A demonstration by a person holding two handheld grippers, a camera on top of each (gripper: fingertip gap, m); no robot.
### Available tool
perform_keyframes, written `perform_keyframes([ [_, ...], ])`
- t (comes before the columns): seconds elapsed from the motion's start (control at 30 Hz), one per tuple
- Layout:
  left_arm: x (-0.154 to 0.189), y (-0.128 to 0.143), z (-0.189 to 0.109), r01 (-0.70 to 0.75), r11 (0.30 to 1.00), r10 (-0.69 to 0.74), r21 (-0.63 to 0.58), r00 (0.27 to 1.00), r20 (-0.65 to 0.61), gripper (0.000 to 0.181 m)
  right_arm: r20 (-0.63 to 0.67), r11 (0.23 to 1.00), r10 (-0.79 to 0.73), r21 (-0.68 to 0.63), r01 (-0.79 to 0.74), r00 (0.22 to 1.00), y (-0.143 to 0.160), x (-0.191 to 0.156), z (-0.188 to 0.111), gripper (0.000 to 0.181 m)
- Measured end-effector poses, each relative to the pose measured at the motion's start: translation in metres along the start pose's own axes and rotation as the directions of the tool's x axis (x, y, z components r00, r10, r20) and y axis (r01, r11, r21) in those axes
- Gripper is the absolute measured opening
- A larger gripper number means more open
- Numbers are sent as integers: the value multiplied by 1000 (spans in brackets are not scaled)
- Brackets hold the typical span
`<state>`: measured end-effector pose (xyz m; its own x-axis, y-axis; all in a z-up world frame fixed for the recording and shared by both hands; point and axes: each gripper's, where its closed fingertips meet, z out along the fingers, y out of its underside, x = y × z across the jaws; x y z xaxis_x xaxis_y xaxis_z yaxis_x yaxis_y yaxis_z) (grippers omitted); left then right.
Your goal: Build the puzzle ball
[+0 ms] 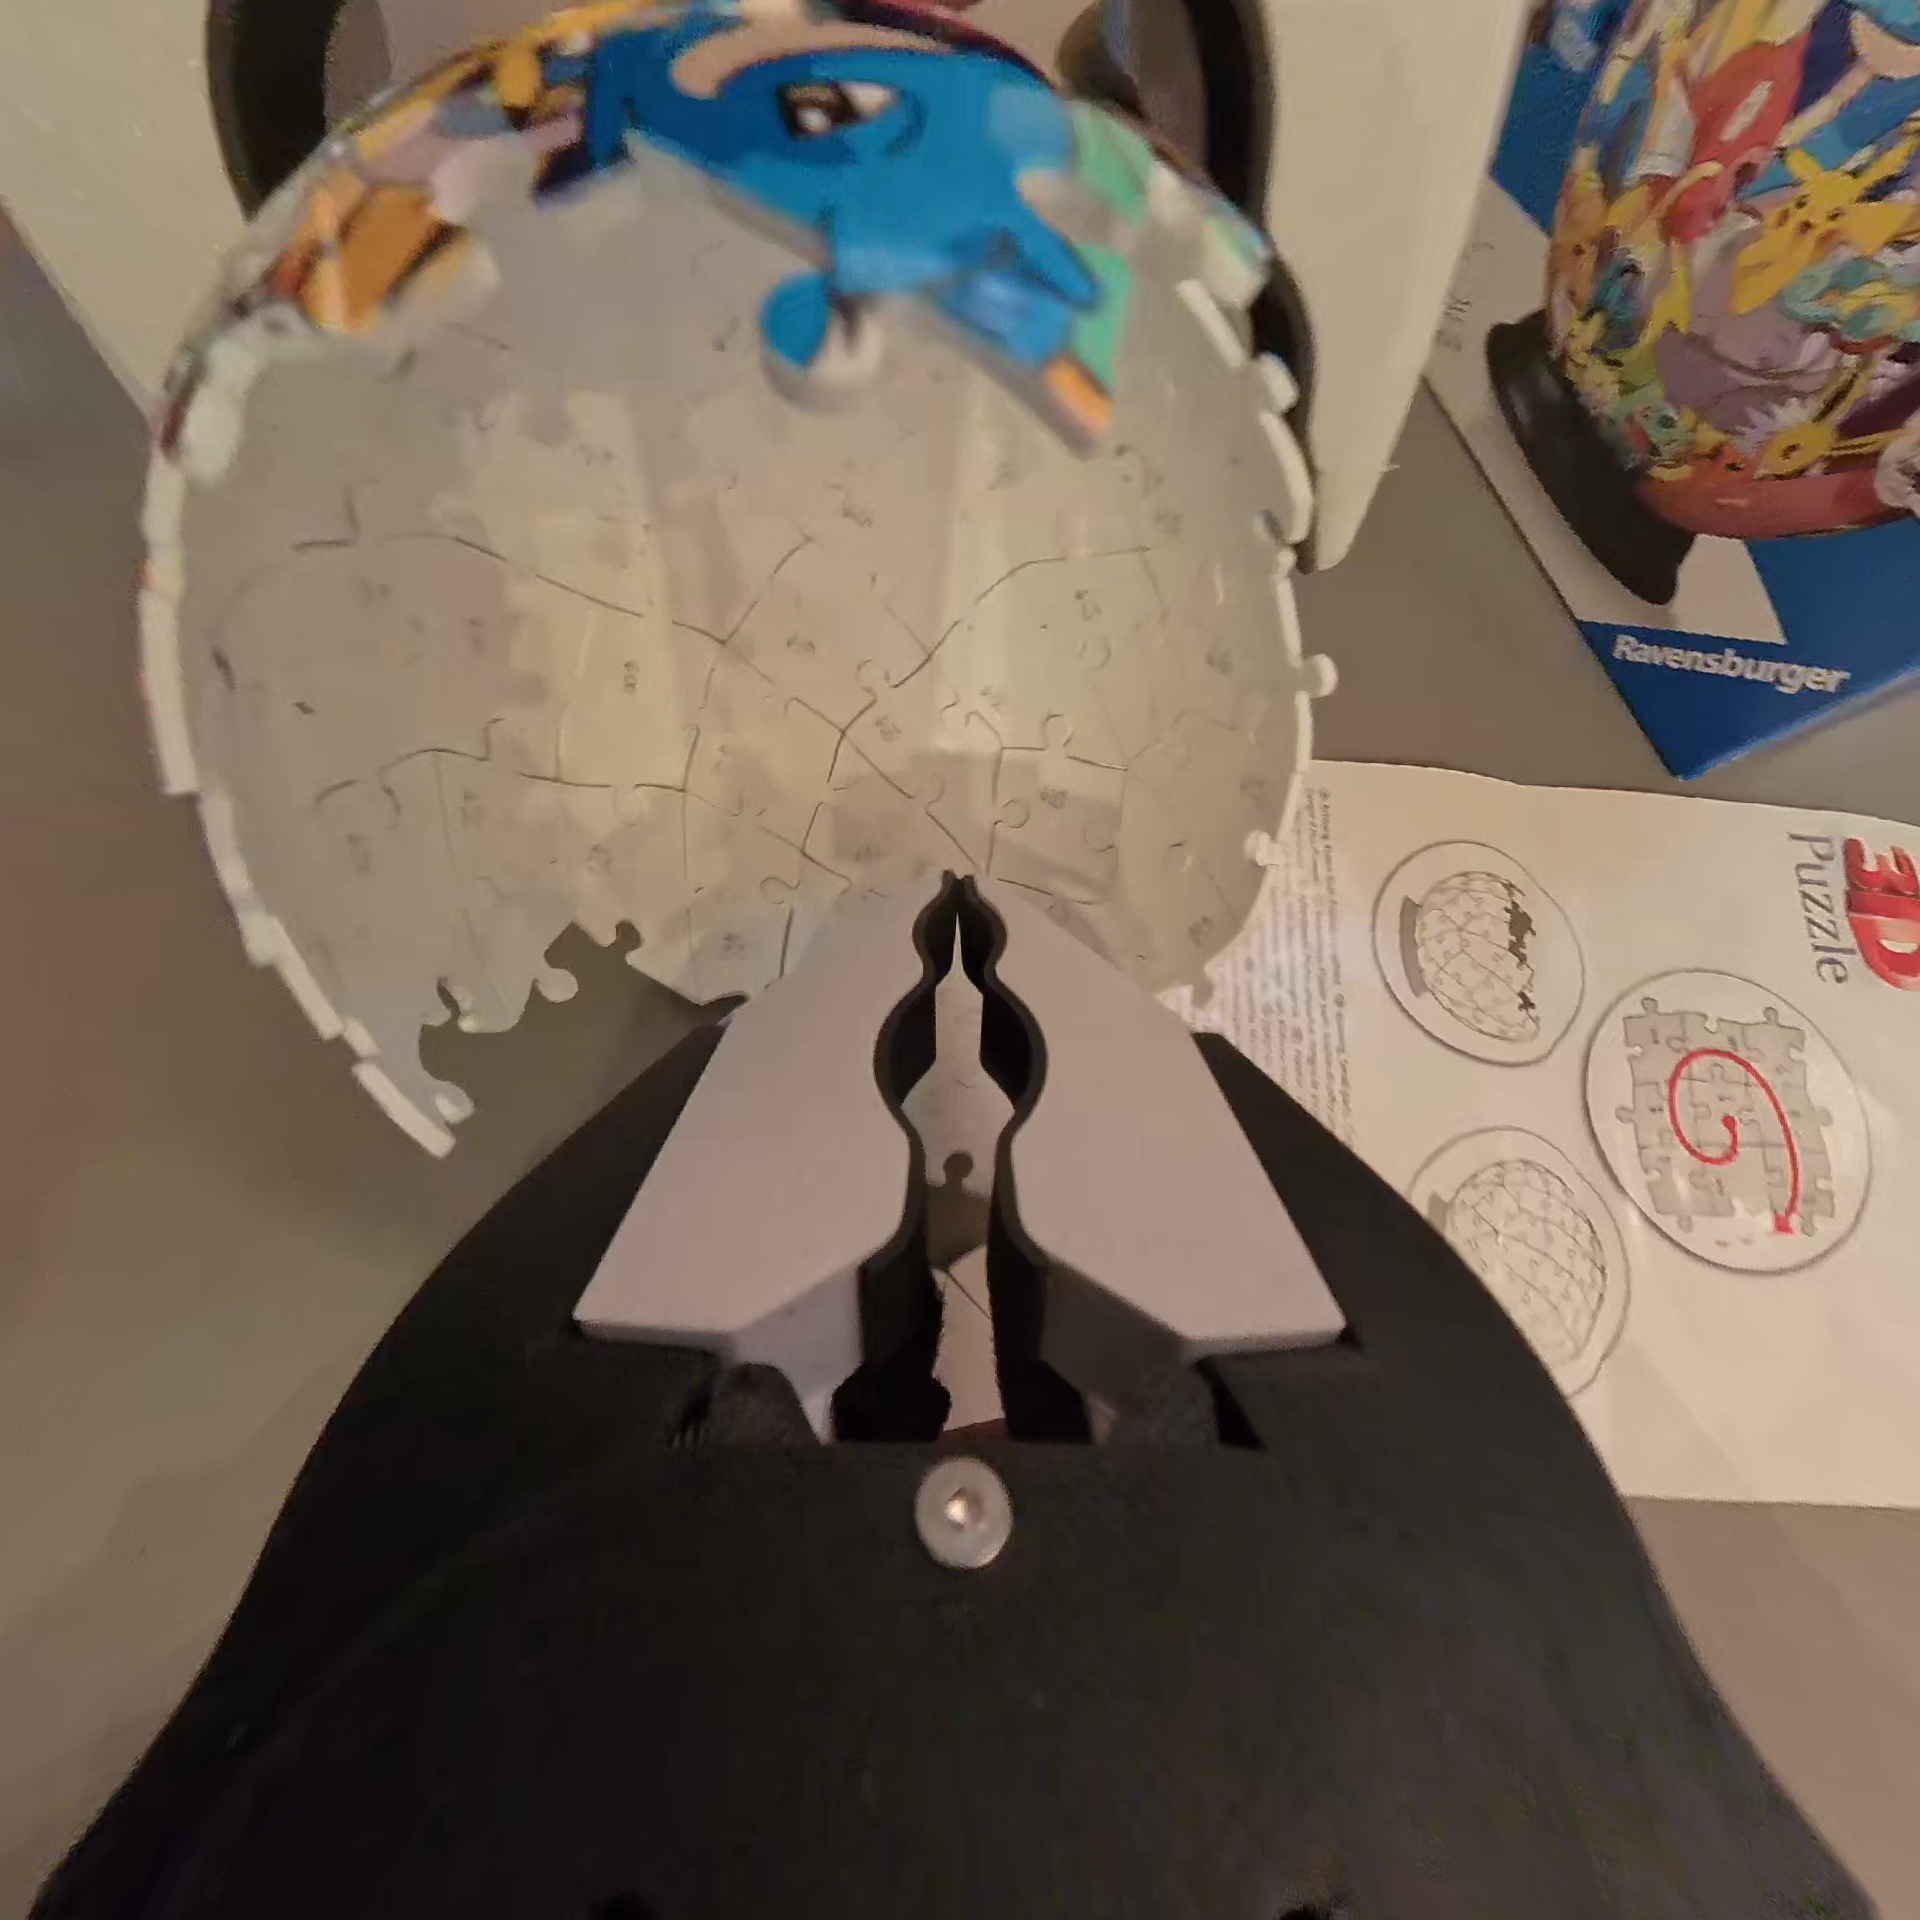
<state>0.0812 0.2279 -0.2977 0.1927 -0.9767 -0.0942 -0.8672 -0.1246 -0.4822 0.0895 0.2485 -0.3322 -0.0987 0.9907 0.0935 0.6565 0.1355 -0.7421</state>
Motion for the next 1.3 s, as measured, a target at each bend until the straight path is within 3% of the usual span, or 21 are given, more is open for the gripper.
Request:
perform_keyframes([
  [0.03,0,0,0,0,1000,0,-1,1000,0,129,-15,1000,12,3,-12,1000,0,3,-1,0],
  [0.07,0,0,1,1,1000,-1,-2,1000,0,129,-30,1000,20,8,-20,999,0,5,-2,0],
  [0.2,1,-1,1,3,1000,-3,0,1000,6,128,-122,999,40,27,-37,992,-6,16,-8,43],
  [0.3,0,-4,-3,8,1000,-8,20,1000,11,122,-216,997,65,50,-56,974,-13,26,-21,65],
  [0.5,-2,-6,0,0,1000,-1,7,999,35,121,-229,985,166,77,-152,959,-4,34,-28,74],
  [0.63,-1,-6,3,12,1000,-13,21,999,32,121,-199,966,259,32,-258,945,17,41,-29,73],
  [0.9,0,-11,5,16,999,-18,42,999,42,121,-119,938,305,-136,-319,945,35,41,-23,44],
  [1.3,4,-14,6,36,996,-40,84,998,50,120,-62,906,357,-221,-362,932,40,34,-18,47],
])
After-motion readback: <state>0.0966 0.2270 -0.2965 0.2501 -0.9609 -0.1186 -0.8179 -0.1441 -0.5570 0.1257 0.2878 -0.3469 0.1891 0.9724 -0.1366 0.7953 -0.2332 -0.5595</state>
